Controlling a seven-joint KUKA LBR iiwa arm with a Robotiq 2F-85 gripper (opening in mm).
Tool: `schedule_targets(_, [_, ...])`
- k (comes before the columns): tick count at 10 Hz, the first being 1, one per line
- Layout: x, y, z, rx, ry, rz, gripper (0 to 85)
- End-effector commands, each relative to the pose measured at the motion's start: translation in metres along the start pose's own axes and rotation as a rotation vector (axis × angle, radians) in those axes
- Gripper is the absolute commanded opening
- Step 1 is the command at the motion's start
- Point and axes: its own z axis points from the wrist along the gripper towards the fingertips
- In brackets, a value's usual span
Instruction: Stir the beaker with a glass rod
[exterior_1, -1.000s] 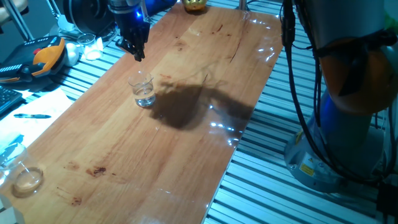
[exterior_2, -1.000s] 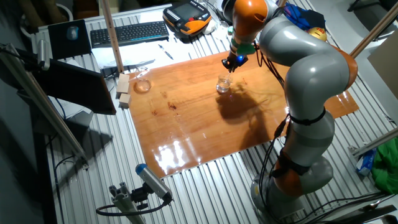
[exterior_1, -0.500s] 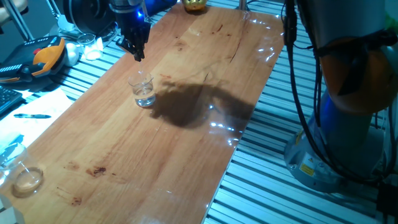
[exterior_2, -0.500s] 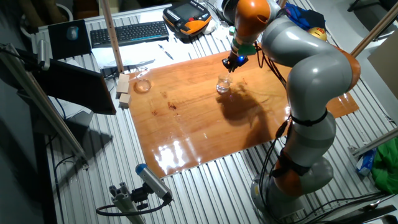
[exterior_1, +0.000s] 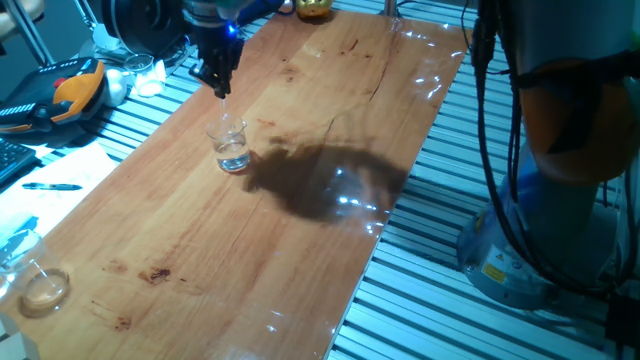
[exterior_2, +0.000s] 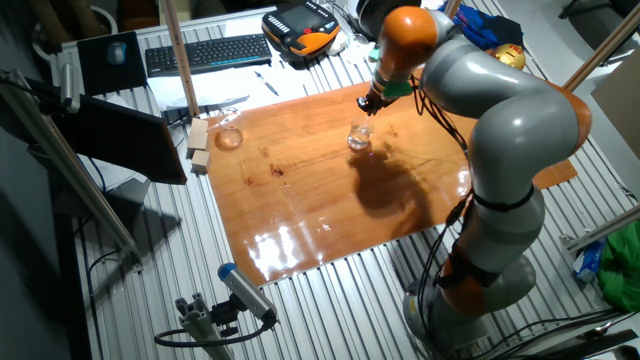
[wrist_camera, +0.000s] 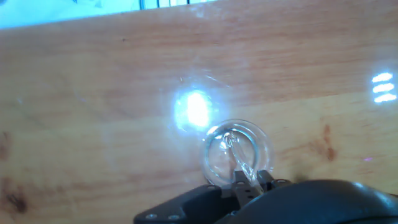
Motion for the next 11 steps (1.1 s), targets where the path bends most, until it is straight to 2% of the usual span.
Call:
schedule_targets(1, [0.0005,-0.0002,-0.0008,0.030,0.032,-0.082,0.0])
schedule_targets(3, [0.0006,0.0004,-0.0015,0.048,0.094,-0.139,0.0])
schedule_targets(4, [0.0009,0.0002,-0.0018,0.025,0.119,-0.126,0.0])
schedule_targets(5, [0.0005,0.0003,-0.0009,-0.023,0.156,-0.092,0.0])
schedule_targets(6, [0.0000,0.0009,0.0001,-0.037,0.171,-0.084,0.0])
schedule_targets(8, [-0.0007,0.0014,0.0018,-0.095,0.171,-0.030,0.0])
schedule_targets(9, [-0.0013,0.0019,0.0025,-0.127,0.160,0.010,0.0])
schedule_targets(10, [-0.0014,0.0019,0.0027,-0.139,0.145,0.026,0.0])
schedule_targets(11, [-0.0014,0.0017,0.0025,-0.136,0.108,0.033,0.0])
